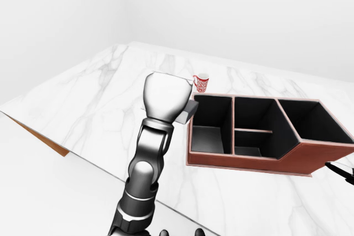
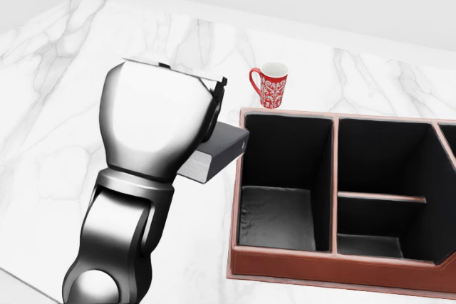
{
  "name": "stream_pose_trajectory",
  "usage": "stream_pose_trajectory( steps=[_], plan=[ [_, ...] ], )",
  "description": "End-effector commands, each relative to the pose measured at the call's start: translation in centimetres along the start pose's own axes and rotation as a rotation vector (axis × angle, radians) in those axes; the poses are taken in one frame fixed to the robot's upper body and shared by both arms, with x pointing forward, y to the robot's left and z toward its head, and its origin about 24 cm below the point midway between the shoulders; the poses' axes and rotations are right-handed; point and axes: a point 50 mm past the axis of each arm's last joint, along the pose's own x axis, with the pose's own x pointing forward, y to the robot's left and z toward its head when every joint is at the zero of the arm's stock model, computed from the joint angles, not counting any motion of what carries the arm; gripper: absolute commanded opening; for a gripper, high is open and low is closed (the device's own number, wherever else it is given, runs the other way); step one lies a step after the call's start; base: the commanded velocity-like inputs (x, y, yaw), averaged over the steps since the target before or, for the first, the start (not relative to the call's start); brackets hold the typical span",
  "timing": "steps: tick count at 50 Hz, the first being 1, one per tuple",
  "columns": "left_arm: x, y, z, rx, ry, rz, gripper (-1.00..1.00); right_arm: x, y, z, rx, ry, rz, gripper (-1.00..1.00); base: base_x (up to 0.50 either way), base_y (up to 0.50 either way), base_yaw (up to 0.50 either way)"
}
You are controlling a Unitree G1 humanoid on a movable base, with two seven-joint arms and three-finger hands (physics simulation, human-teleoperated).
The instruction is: Pick up the book and place it in the left compartment of the caddy.
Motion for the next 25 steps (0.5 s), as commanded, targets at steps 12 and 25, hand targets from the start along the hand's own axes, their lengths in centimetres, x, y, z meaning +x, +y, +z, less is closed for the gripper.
stream_pose_trajectory(
  steps=[12,25],
  plan=[
    [-1.7,2.0,3.5,-0.022,-0.116,0.100,-1.00,0.0,0.0,0.0,-0.001,-0.001,0.003,1.00,0.00,0.00,0.00],
    [-3.1,2.1,5.3,0.050,-0.172,0.128,-1.00,0.0,0.0,0.0,-0.001,-0.002,-0.001,1.00,0.00,0.00,0.00]
  ],
)
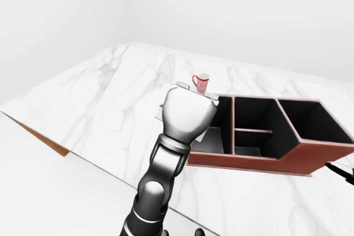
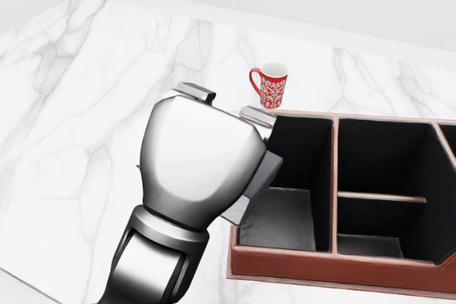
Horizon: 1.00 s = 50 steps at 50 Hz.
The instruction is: Pick up the book and place it in the left compartment of the caddy.
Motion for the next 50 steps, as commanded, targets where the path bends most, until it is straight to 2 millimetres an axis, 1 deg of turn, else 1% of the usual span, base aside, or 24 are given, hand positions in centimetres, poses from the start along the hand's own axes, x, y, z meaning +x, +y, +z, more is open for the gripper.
stream_pose_trajectory(
  steps=[1,3,9,14,19,35,43,47,50],
  plan=[
    [-0.8,0.8,1.5,0.055,-0.036,0.078,-1.00,0.0,0.0,0.0,0.000,0.001,-0.003,1.00,0.00,0.00,0.00],
    [-1.0,0.8,1.7,0.046,-0.041,0.075,-1.00,0.1,0.0,-0.3,0.002,0.010,-0.002,1.00,0.00,0.00,0.00],
    [-1.6,0.7,2.5,0.065,-0.071,0.081,-1.00,0.0,0.0,0.0,0.000,-0.002,-0.002,1.00,0.00,0.00,0.00],
    [-1.7,0.7,2.7,0.061,-0.077,0.087,-1.00,0.0,0.0,0.0,0.001,0.001,-0.002,1.00,0.00,0.00,0.00],
    [-2.5,0.7,3.6,0.046,-0.114,0.095,-1.00,0.0,0.0,0.0,0.001,-0.002,-0.002,1.00,0.00,0.00,0.00],
    [-3.5,0.6,4.7,0.016,-0.155,0.079,-1.00,0.0,0.0,0.1,0.002,-0.006,-0.001,1.00,0.00,0.00,0.00],
    [-3.6,0.6,4.5,-0.007,-0.144,0.066,-1.00,0.0,0.0,0.1,0.002,-0.006,-0.002,1.00,0.00,0.00,0.00],
    [-3.4,0.5,3.9,-0.016,-0.126,0.063,-1.00,0.0,0.0,0.0,0.005,-0.003,-0.004,1.00,0.00,0.00,0.00],
    [-3.4,0.5,3.9,-0.017,-0.124,0.063,-1.00,0.0,0.0,0.1,0.004,-0.003,-0.004,1.00,0.00,0.00,0.00]
  ],
)
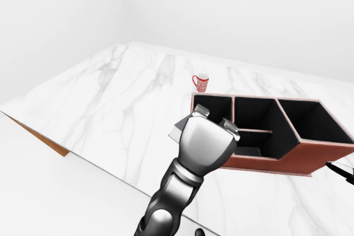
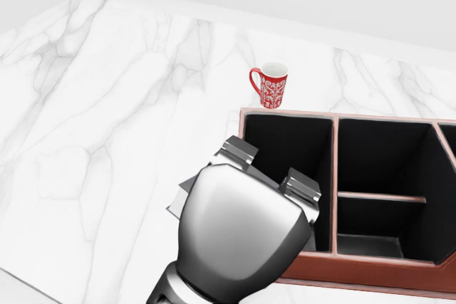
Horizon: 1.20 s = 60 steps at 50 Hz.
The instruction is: Pick up the book and place it in the left compartment of the caddy.
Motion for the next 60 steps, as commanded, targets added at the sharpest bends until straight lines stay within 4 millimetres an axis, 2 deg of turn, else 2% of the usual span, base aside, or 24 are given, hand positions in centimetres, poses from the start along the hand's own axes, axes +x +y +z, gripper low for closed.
stream_pose_trajectory(
  steps=[1,15,25,37,48,49,60],
  plan=[
    [0.0,0.4,-0.4,-0.009,0.013,0.043,-1.00,0.0,0.0,0.0,-0.001,0.000,-0.002,1.00,0.00,0.00,0.00],
    [0.0,0.4,-0.4,-0.009,0.014,0.043,-1.00,0.0,0.0,0.0,-0.001,0.000,-0.002,1.00,0.00,0.00,0.00],
    [-0.5,-0.4,-2.5,0.007,0.074,0.031,-1.00,0.0,0.0,0.0,0.001,0.002,-0.002,1.00,0.00,0.00,0.00],
    [-0.1,-1.1,-3.6,0.022,0.101,0.026,-1.00,0.0,0.0,0.0,-0.004,0.001,-0.002,1.00,0.00,0.00,0.00],
    [0.5,-1.9,-2.7,0.010,0.071,0.008,-1.00,-0.1,0.1,0.1,-0.005,-0.001,0.000,1.00,0.00,0.00,0.00],
    [1.7,-2.0,-1.3,-0.014,0.029,-0.002,-1.00,0.0,0.1,-0.1,-0.004,0.003,-0.001,1.00,0.00,0.00,0.00],
    [2.3,-2.9,-1.0,-0.029,0.024,-0.045,-1.00,0.0,0.1,-0.2,-0.004,0.006,0.000,1.00,0.00,0.00,0.00]
  ],
)
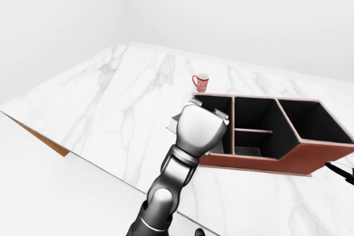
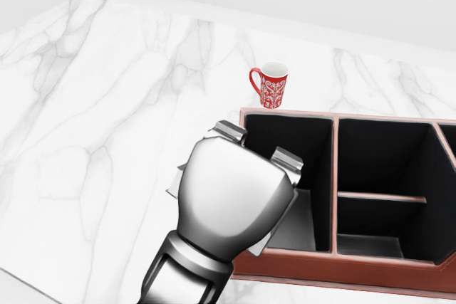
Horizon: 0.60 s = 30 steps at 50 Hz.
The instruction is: Pick up the book and place it in the left compartment of the caddy.
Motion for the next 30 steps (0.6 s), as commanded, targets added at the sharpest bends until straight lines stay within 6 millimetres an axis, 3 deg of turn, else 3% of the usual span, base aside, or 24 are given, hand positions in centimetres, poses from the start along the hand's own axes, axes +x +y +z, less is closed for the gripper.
stream_pose_trajectory(
  steps=[1,30],
  plan=[
    [1.1,-0.5,0.7,-0.010,-0.020,0.008,-1.00,0.0,0.0,-0.2,0.001,0.007,0.001,1.00,0.00,0.00,0.00],
    [2.3,-2.3,2.0,-0.021,-0.068,-0.051,-1.00,0.0,0.0,-0.2,-0.001,0.009,0.000,1.00,0.00,0.00,0.00]
  ],
)
